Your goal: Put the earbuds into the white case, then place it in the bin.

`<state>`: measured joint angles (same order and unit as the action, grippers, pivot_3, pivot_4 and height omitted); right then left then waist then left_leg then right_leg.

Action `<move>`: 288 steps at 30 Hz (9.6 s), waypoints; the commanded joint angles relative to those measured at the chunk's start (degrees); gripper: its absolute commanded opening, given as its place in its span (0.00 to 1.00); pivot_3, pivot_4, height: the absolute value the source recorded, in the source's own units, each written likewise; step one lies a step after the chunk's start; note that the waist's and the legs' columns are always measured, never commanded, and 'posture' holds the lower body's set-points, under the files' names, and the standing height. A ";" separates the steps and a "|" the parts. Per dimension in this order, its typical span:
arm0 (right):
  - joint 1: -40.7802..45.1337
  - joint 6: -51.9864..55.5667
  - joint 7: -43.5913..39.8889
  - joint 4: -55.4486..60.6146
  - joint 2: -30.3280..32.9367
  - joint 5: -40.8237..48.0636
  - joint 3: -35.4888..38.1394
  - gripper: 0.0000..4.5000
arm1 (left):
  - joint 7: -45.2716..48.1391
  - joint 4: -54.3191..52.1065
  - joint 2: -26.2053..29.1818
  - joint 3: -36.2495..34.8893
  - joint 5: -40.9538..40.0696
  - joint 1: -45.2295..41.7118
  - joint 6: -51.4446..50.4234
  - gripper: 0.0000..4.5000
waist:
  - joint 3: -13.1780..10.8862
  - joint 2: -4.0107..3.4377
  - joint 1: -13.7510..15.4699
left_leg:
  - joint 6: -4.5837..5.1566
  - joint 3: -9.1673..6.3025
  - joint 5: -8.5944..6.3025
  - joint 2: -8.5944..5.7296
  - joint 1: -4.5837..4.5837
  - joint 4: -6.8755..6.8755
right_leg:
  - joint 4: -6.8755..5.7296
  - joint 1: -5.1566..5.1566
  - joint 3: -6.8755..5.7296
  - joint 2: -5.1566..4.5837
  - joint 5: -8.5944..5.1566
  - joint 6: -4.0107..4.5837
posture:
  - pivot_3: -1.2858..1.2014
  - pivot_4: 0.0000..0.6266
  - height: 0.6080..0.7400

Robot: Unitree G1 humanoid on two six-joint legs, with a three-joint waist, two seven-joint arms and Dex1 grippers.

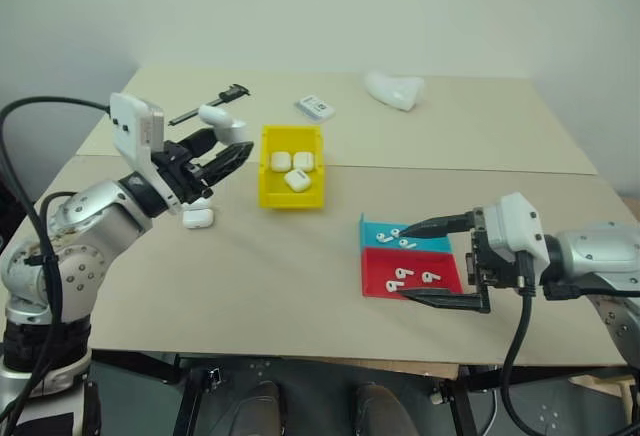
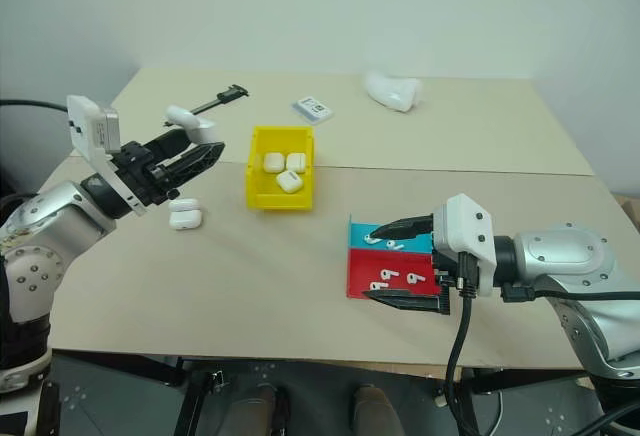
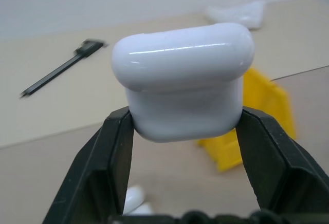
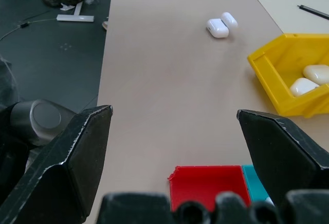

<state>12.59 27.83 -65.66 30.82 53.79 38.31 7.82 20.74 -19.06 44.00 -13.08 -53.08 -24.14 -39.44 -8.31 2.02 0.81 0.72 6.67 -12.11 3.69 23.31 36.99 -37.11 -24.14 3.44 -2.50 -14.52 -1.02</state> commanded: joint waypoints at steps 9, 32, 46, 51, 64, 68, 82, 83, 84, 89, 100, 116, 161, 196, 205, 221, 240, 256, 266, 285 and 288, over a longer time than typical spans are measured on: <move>-5.40 -1.17 5.15 5.90 0.26 -2.05 4.59 1.00 | 48.07 13.93 -14.99 10.77 1.79 -13.37 16.31 0.61 | 0.05 -0.04 -0.78 | 0.09 -0.13 -0.04 -0.04 0.10 0.19 | 0.01 0.05 0.03 0.06 -0.01 -0.16 | 0.52 0.24 1.00; 12.40 12.66 5.55 3.66 12.10 -21.88 -22.06 0.51 | 56.79 11.99 -17.80 12.34 10.70 -9.58 22.35 0.61 | 0.05 -0.06 -1.69 | 0.15 -0.40 -0.07 0.05 0.09 0.23 | 0.00 -0.01 0.12 0.14 -0.03 -0.19 | 0.52 0.24 1.00; 24.94 13.79 -3.00 -9.51 9.21 -40.73 -38.80 0.51 | 52.94 7.79 -19.12 12.30 10.73 -6.55 22.56 0.61 | 0.05 -0.06 -1.66 | 0.16 -0.34 -0.07 0.06 0.11 0.26 | -0.04 -0.06 0.11 0.14 -0.02 -0.18 | 0.52 0.24 1.00; 26.15 13.10 -4.62 -13.56 6.60 -43.61 -40.55 0.51 | 51.79 6.63 -19.18 12.26 10.47 -5.91 22.38 0.61 | 0.05 -0.06 -1.67 | 0.16 -0.32 -0.07 0.06 0.11 0.26 | -0.04 -0.05 0.10 0.14 -0.02 -0.18 | 0.52 0.24 1.00; 25.89 12.33 -6.44 -17.06 2.45 -47.71 -40.40 0.51 | 50.65 5.49 -18.75 12.07 9.90 -5.67 21.78 0.61 | 0.05 -0.06 -1.64 | 0.15 -0.26 -0.07 0.06 0.11 0.26 | -0.04 -0.04 0.09 0.14 -0.02 -0.18 | 0.52 0.24 1.00; 25.27 12.09 -6.67 -17.49 1.82 -47.80 -40.18 0.31 | 50.20 5.32 -18.56 11.85 9.70 -5.81 21.58 0.61 | 0.05 -0.07 -1.69 | 0.15 -0.24 -0.07 0.06 0.08 0.26 | -0.04 -0.02 0.08 0.14 -0.02 -0.18 | 0.52 0.24 1.00; 19.66 21.02 -4.31 -9.76 0.47 -38.46 -21.63 0.14 | 50.48 5.04 -18.01 12.28 8.85 -6.06 21.18 0.61 | 0.05 -0.07 -1.52 | 0.15 -0.24 -0.07 0.06 0.14 0.28 | -0.04 -0.04 0.05 0.14 -0.02 -0.18 | 0.52 0.24 1.00; 18.51 22.47 -4.04 -8.14 -0.01 -35.62 -17.11 0.14 | 50.64 5.25 -18.09 12.40 8.87 -6.33 21.18 0.61 | 0.05 -0.08 -1.49 | 0.15 -0.26 -0.07 0.05 0.18 0.28 | -0.04 -0.06 0.05 0.14 -0.02 -0.17 | 0.52 0.24 1.00; 17.58 24.44 -3.68 -6.53 -0.91 -32.81 -12.78 0.14 | 51.09 5.62 -18.08 12.41 8.80 -6.62 21.22 0.61 | 0.05 -0.08 -1.49 | 0.15 -0.31 -0.07 0.06 0.19 0.28 | -0.03 -0.06 0.05 0.14 -0.02 -0.18 | 0.52 0.24 1.00; 11.08 19.72 3.69 1.54 -16.81 -15.27 13.35 0.14 | 53.85 8.76 -18.98 13.52 8.85 -9.87 20.99 0.61 | 0.07 -0.06 -1.39 | 0.15 -0.35 -0.07 0.06 0.14 0.28 | 0.01 0.10 -0.10 0.17 -0.02 -0.18 | 0.52 0.24 1.00; 20.95 21.85 26.72 10.58 -32.71 10.11 13.49 0.14 | 56.30 12.58 -20.33 15.57 10.18 -13.52 19.88 0.61 | 0.09 -0.15 -1.99 | 0.15 -0.37 -0.07 0.09 0.12 0.21 | -0.08 -0.01 0.04 0.22 0.00 -0.17 | 0.52 0.24 1.00; 17.73 15.77 27.31 9.39 -24.52 9.39 2.11 0.14 | 56.08 11.71 -19.42 14.51 10.49 -13.12 19.57 0.61 | 0.09 -0.15 -1.86 | 0.15 -0.38 -0.07 0.09 0.16 0.23 | -0.05 -0.01 0.01 0.21 0.00 -0.17 | 0.52 0.24 1.00; 17.67 10.03 25.11 6.25 -17.28 9.06 -2.11 0.80 | 55.50 12.14 -20.28 13.89 11.64 -13.69 20.91 0.61 | 0.09 -0.15 -1.78 | 0.15 -0.39 -0.07 0.09 0.18 0.23 | -0.02 -0.02 0.01 0.20 0.00 -0.18 | 0.52 0.24 1.00; 62.04 -64.96 -14.96 -90.22 -21.45 -58.64 -44.10 0.52 | 48.47 3.15 -16.05 8.45 10.73 -6.61 20.80 0.61 | 0.00 -0.25 -3.08 | 0.16 -0.10 -0.07 0.12 0.18 0.20 | -0.06 -0.15 0.09 0.14 0.01 -0.14 | 0.52 0.24 1.00; 62.96 -67.34 -8.52 -96.59 -25.18 -64.59 -44.28 0.52 | 46.58 1.19 -15.01 8.11 10.00 -5.25 20.49 0.61 | -0.01 -0.26 -3.31 | 0.12 -0.10 -0.05 0.13 0.10 0.19 | -0.15 -0.13 0.09 0.14 0.03 -0.11 | 0.52 0.24 1.00; 62.31 -68.60 -5.23 -99.26 -26.90 -68.94 -44.50 0.39 | 44.76 0.25 -14.50 8.55 9.77 -4.62 20.71 0.61 | -0.01 -0.27 -3.31 | 0.10 -0.05 -0.04 0.12 -0.03 0.18 | -0.21 -0.06 0.10 0.13 0.04 -0.09 | 0.52 0.24 1.00; 56.22 -54.76 -10.81 -86.72 -16.97 -51.47 -25.65 0.14 | 47.14 4.62 -16.59 10.51 10.16 -8.19 21.73 0.61 | -0.04 -0.30 -2.74 | 0.10 -0.03 -0.04 0.06 0.03 0.18 | -0.13 -0.06 0.09 0.05 0.04 -0.10 | 0.52 0.24 1.00; 24.66 34.09 28.26 -1.70 -18.11 33.99 16.50 0.14 | 52.44 14.23 -22.61 14.27 12.41 -14.61 23.84 0.61 | -0.01 -0.33 -1.87 | 0.11 -0.39 -0.05 0.08 -0.12 0.13 | -0.26 0.09 0.15 0.10 0.03 -0.12 | 0.52 0.24 1.00; 22.89 30.80 42.44 3.68 -17.62 44.49 9.79 0.14 | 53.18 15.20 -23.72 14.95 12.66 -15.83 23.08 0.61 | -0.01 -0.33 -1.85 | 0.19 -0.45 -0.09 0.04 0.21 0.15 | 0.00 -0.05 0.12 0.08 0.06 -0.25 | 0.52 0.24 1.00; 22.05 26.45 37.13 4.54 -10.19 41.62 5.57 0.84 | 52.48 13.74 -23.32 14.74 13.11 -15.05 23.28 0.61 | -0.02 -0.33 -1.84 | 0.20 -0.51 -0.08 0.05 0.23 0.16 | 0.03 -0.04 0.08 0.10 0.06 -0.27 | 0.52 0.24 1.00; 21.99 25.96 37.00 4.48 -9.73 41.53 5.43 1.00 | 52.32 13.63 -23.24 14.68 13.07 -15.04 23.24 0.61 | -0.02 -0.33 -1.82 | 0.20 -0.51 -0.09 0.04 0.24 0.16 | 0.03 -0.04 0.09 0.09 0.06 -0.27 | 0.52 0.24 1.00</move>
<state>34.24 55.33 -28.43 34.38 43.29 79.89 12.99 73.15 -3.03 20.67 2.07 -39.61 -38.30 -16.60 -8.33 1.69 -1.01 0.91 6.16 -12.19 3.73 23.56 37.14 -37.07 -24.18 3.52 -2.41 -14.46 -1.29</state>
